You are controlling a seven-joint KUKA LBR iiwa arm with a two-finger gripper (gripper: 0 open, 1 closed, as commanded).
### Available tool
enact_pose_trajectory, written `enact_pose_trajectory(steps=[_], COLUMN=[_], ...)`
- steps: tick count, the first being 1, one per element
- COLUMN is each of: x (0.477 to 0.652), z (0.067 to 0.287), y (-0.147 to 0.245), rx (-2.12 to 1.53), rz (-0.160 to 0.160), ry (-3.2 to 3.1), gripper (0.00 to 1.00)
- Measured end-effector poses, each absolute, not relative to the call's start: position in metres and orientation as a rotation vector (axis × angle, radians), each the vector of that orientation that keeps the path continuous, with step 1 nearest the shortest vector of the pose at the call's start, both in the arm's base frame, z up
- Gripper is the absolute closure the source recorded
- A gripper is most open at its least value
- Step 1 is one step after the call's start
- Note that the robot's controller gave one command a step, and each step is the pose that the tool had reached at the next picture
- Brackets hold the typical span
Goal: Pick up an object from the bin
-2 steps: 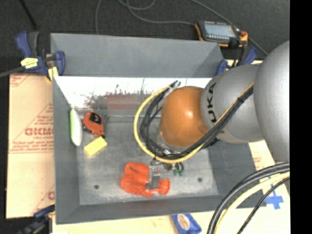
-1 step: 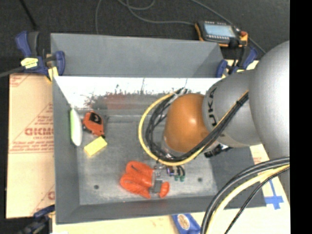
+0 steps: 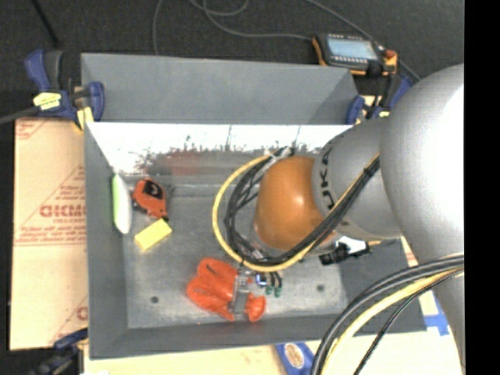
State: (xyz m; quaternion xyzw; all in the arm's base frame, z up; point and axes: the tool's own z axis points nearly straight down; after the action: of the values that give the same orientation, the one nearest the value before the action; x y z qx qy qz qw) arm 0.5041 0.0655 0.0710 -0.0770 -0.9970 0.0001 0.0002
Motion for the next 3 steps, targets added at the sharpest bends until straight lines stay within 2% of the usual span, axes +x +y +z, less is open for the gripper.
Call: enact_pose_trajectory(steps=[1,2,3], x=[0.498,0.498,0.501], z=[0.072,0.072,0.121], y=[0.054,0.054,0.062], rx=[-0.230,-0.232,-0.211], rz=[-0.001,-0.001,0.001], ry=[-3.133,-3.133,-3.129], gripper=[1.00,1.00,1.00])
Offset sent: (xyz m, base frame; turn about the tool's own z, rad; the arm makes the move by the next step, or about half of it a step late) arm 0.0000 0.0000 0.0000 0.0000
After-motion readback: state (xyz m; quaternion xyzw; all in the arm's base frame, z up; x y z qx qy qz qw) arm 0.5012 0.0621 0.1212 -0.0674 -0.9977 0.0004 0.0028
